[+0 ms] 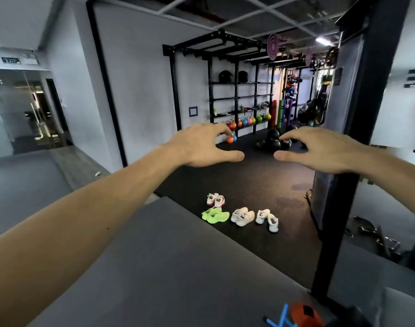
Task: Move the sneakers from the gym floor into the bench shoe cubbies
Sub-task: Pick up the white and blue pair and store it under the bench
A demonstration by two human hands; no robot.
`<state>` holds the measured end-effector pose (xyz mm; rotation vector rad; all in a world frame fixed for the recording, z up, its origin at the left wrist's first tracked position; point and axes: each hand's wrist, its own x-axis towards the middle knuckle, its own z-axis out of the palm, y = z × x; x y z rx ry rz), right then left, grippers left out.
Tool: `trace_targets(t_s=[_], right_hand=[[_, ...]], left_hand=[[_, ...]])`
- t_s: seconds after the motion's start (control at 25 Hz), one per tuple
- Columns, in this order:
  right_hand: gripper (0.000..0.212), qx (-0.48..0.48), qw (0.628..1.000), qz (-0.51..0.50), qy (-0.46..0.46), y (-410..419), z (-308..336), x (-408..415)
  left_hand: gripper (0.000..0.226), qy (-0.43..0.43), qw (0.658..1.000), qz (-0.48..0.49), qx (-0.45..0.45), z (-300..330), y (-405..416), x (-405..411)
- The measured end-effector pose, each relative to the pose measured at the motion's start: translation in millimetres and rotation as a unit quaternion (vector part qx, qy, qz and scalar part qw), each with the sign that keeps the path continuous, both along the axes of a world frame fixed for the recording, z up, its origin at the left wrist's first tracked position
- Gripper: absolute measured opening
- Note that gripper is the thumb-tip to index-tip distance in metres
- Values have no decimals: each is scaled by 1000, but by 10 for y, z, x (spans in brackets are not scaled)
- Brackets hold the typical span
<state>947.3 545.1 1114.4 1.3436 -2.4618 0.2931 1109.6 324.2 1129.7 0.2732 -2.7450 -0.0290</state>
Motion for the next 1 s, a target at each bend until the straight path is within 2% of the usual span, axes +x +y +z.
trace_targets(t_s=[0.36,0.64,0.8,1.0], right_hand=[[86,2,999,-30,-14,-1771,-57,-1666],[89,12,996,-93,-13,-2937,-209,-3037],[91,5,989,-144,-35,-3387,-196,-3750],[80,2,978,-207,-39,-3725,-276,-4814]], left_hand=[[83,-18,1000,-21,4,-124,-1911,-1674],[82,-7,996,-83,-15,-212,-3282,-3289],[79,-11,990,-143,4,-159,-3842,-4295],[80,-24,977,-210,19,-225,-4205,-5685]])
